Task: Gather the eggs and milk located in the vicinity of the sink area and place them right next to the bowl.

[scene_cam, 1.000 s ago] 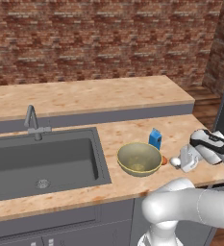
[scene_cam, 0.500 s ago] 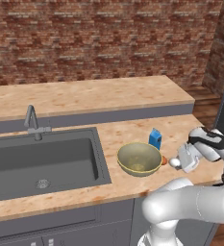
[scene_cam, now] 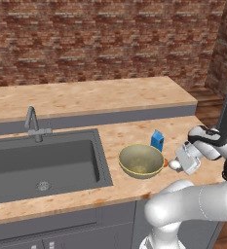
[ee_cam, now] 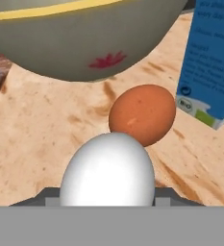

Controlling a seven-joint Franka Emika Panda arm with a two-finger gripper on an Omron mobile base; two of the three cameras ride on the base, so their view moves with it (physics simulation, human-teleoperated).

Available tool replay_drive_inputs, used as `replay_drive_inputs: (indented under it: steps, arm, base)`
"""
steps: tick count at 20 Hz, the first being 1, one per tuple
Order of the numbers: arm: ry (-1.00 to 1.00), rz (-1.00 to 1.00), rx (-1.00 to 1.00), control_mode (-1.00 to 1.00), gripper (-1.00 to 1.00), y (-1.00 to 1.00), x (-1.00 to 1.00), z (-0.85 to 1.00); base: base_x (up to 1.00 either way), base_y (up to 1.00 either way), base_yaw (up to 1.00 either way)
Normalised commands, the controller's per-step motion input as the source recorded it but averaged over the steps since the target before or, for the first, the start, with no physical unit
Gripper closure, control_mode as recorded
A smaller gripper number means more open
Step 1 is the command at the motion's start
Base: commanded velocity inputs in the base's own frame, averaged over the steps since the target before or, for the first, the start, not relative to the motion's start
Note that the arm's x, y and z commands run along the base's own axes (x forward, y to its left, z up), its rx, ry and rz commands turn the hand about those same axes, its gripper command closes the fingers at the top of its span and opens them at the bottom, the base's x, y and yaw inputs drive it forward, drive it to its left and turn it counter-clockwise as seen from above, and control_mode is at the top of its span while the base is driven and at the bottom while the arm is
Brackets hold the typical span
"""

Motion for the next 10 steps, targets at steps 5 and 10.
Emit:
replay_drive_inputs:
  steps: [5, 10]
  arm:
    - [0.00, 0.03, 0.00, -1.00, 1.00, 0.30, 0.00, 0.00]
    - [0.00, 0.01, 0.00, -1.00, 1.00, 0.19, 0.00, 0.00]
  base:
    - [0.00, 0.00, 0.00]
    - [0.00, 0.00, 0.00]
